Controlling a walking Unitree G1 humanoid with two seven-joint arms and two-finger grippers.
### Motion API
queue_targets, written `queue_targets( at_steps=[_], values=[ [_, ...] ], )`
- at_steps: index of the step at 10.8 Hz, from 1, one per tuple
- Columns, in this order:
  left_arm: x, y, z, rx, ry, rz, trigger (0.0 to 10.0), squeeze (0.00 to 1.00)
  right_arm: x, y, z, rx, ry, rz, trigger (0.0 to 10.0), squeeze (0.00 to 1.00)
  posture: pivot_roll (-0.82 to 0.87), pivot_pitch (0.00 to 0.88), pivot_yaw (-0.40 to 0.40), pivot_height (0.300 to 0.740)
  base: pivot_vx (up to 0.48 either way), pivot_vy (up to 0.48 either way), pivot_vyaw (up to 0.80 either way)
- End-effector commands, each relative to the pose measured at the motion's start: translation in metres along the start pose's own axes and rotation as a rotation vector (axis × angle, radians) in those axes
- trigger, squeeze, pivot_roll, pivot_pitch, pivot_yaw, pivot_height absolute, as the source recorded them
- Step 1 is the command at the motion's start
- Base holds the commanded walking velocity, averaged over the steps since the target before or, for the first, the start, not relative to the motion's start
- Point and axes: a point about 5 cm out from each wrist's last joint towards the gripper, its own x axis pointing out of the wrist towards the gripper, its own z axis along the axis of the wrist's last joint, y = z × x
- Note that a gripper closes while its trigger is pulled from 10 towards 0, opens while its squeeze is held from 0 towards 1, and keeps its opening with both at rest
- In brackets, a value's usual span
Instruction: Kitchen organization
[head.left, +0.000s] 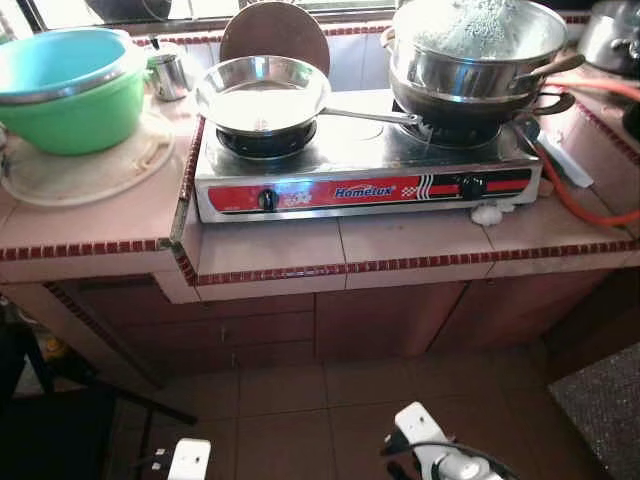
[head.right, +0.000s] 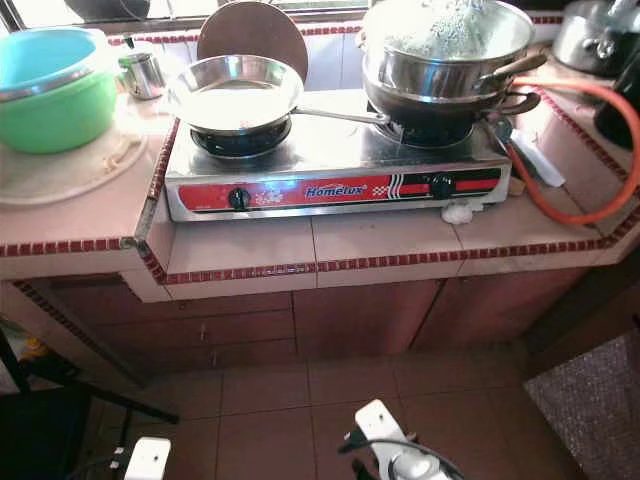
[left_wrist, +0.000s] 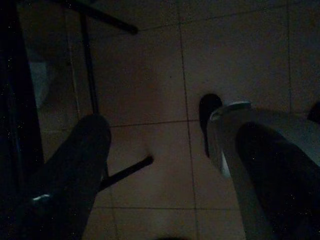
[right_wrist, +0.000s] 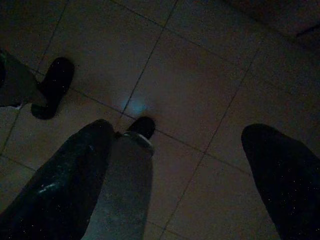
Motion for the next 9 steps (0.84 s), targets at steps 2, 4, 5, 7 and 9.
queue_targets(
  at_steps=[2, 4, 5, 7, 9],
  values=[
    [-0.003, -0.004, -0.015, -0.024, 0.044, 0.007, 10.0, 0.0, 0.001, 0.002, 0.005, -0.021, -0.004, 0.015, 10.0, 0.0, 0.03, 0.071, -0.034, 0.74, 0.0, 0.0, 0.0],
    [-0.004, -0.005, -0.018, -0.009, 0.05, 0.005, 10.0, 0.0, 0.002, 0.004, 0.007, 0.031, -0.016, 0.013, 10.0, 0.0, 0.02, 0.072, -0.017, 0.74, 0.0, 0.0, 0.0],
    [-0.004, -0.004, -0.019, 0.009, 0.047, 0.003, 10.0, 0.0, 0.002, 0.006, 0.007, 0.074, -0.018, 0.004, 10.0, 0.0, 0.01, 0.071, -0.012, 0.74, 0.0, 0.0, 0.0],
    [-0.001, 0.004, -0.007, 0.002, 0.001, 0.011, 10.0, 0.0, 0.0, -0.005, -0.001, 0.396, -0.027, -0.067, 10.0, 0.0, -0.01, 0.066, 0.016, 0.74, 0.0, 0.0, 0.0],
    [0.002, 0.01, 0.008, -0.09, -0.028, -0.004, 10.0, 0.0, 0.001, -0.005, 0.011, 0.55, -0.093, -0.015, 10.0, 0.0, -0.03, 0.065, 0.03, 0.74, 0.0, 0.0, 0.0]
  ],
)
